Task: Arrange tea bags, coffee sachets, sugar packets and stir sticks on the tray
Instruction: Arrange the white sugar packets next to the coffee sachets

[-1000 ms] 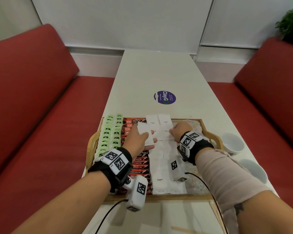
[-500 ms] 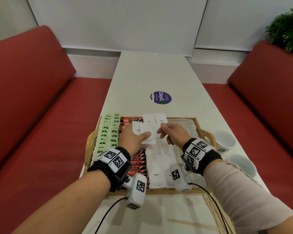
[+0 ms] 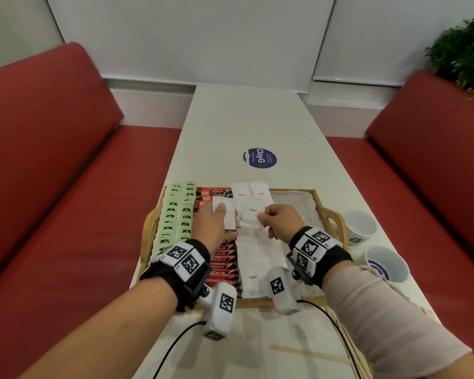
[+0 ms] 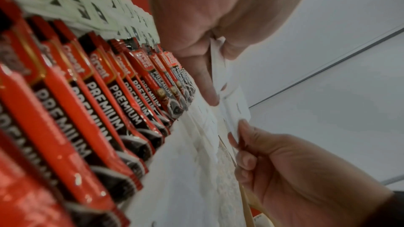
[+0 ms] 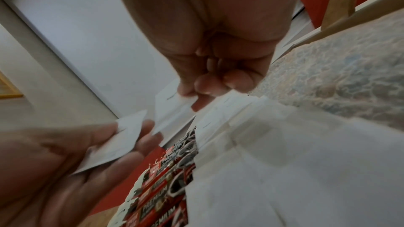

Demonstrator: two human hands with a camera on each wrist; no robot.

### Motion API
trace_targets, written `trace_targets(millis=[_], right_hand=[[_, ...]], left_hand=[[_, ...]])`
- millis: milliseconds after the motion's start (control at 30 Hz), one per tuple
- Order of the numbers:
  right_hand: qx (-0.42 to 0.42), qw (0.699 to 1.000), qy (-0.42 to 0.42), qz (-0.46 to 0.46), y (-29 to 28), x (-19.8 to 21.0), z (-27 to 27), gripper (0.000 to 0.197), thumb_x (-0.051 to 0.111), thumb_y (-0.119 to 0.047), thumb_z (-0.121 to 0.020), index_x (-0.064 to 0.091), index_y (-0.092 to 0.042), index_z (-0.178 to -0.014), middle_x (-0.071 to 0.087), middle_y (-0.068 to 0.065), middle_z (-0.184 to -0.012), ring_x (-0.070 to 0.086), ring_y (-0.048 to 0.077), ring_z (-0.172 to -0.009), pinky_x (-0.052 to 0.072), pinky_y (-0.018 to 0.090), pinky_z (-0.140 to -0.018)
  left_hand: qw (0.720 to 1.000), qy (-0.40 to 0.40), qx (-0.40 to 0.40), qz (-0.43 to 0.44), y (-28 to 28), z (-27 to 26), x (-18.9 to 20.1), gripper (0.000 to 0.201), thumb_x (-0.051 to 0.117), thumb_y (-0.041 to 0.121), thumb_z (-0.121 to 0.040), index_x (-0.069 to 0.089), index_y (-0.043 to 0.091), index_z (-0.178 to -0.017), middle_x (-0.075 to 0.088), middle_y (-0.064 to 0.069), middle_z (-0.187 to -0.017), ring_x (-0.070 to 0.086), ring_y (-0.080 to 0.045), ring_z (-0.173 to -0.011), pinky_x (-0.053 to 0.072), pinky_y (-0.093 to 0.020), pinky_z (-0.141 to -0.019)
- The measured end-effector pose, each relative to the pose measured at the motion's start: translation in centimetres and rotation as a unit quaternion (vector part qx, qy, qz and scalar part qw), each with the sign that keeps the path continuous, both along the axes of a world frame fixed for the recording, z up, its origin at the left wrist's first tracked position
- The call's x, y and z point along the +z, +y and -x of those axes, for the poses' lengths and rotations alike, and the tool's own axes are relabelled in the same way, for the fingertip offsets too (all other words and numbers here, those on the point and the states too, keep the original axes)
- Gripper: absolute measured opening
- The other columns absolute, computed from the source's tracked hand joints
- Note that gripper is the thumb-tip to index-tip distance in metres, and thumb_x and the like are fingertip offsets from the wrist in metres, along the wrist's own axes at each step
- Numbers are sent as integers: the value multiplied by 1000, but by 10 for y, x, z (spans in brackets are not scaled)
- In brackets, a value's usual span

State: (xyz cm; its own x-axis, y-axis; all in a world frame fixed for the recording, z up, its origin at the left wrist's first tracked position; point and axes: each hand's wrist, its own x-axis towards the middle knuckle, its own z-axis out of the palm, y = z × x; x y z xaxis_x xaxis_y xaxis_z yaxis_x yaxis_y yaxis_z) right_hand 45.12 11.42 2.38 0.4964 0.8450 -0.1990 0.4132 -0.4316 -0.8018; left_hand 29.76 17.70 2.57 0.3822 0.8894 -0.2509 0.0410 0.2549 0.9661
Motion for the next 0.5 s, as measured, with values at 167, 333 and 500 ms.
trace_targets(millis=[167,333,500], right_hand=[[-20,994,-75,81,11,-6,-10,34,54,-18,-93,48,-16,-60,50,0,-58,47,12,-51,39,24,-55],[-6,987,-94,134,25,-10,-6,39,56,-20,-93,45,-17,-55,45,-1,-58,41,11,-53,36,23,-54],[10,978,-118,171,37,-13,-1,18,59,-23,-91,70,-10,-86,64,6,-88,60,21,-76,47,27,-76]], left_hand=[[997,70,12,-39,6,7,-2,24,37,25,-101,53,13,-114,57,-11,-113,60,-35,-104,59,-42,-68],[996,84,14,-37,9,10,0,27,37,24,-102,51,14,-122,56,-9,-119,60,-30,-101,55,-27,-54],[995,87,10,-39,10,9,-1,21,38,24,-101,52,17,-116,59,-9,-117,61,-30,-101,51,-24,-51]])
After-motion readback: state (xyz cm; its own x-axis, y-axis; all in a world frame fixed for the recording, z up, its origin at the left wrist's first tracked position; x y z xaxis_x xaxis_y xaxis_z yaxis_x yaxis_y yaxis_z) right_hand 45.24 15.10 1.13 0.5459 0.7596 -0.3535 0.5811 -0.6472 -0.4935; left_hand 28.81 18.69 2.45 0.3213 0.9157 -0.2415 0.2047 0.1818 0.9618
